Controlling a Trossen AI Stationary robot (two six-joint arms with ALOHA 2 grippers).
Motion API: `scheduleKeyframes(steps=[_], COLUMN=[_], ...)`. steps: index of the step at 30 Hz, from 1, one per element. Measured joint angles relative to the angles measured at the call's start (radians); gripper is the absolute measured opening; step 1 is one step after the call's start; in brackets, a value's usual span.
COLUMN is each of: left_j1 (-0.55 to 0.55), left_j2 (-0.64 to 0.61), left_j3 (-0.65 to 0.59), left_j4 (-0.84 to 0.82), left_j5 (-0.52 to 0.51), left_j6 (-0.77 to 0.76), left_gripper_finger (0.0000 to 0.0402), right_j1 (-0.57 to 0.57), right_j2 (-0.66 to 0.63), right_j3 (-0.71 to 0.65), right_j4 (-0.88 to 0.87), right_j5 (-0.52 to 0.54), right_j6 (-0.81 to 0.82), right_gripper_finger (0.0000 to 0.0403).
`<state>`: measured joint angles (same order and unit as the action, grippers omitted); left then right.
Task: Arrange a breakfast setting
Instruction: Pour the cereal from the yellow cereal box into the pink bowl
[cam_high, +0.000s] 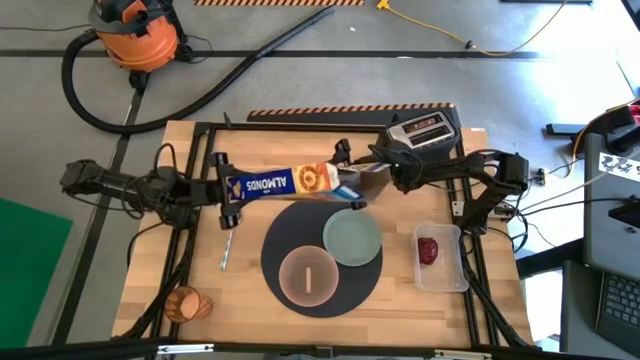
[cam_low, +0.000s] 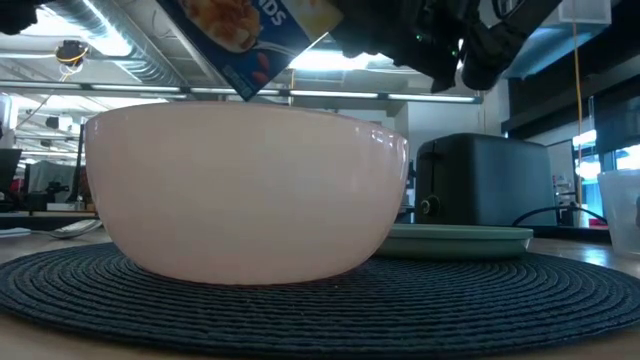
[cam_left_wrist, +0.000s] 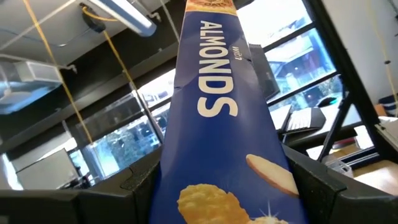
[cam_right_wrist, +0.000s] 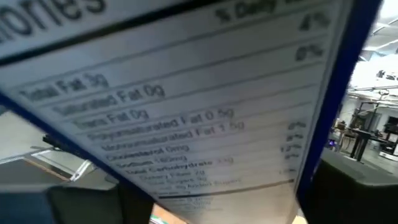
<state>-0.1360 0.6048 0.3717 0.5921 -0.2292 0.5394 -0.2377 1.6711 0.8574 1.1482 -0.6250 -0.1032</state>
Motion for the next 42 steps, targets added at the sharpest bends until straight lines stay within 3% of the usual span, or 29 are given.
scheduleKeyframes(steps=[7, 21, 30, 42], left_j1=[0.052, 0.032, 0.031, 0.031], left_j2=[0.047, -0.048, -0.020, -0.001], left_j3=[0.001, 0.000, -0.002, -0.002], left_j4=[-0.001, -0.397, -0.553, -0.703], left_j5=[-0.017, -0.151, -0.240, -0.338], left_j6=[-0.042, -0.105, -0.005, 0.074], left_gripper_finger=[0.0249, 0.0342, 0.0379, 0.0380], right_j1=[-0.007, -0.031, 0.050, 0.181], right_j2=[-0.003, 0.001, -0.002, 0.003], right_j3=[-0.001, 0.001, -0.001, 0.000], right_j4=[-0.069, -0.267, -0.421, -0.447], right_j5=[-0.004, 0.022, 0.237, 0.514], right_j6=[-0.087, -0.341, -0.634, -0.810], right_gripper_finger=[0.0203, 0.0200, 0.0201, 0.0201])
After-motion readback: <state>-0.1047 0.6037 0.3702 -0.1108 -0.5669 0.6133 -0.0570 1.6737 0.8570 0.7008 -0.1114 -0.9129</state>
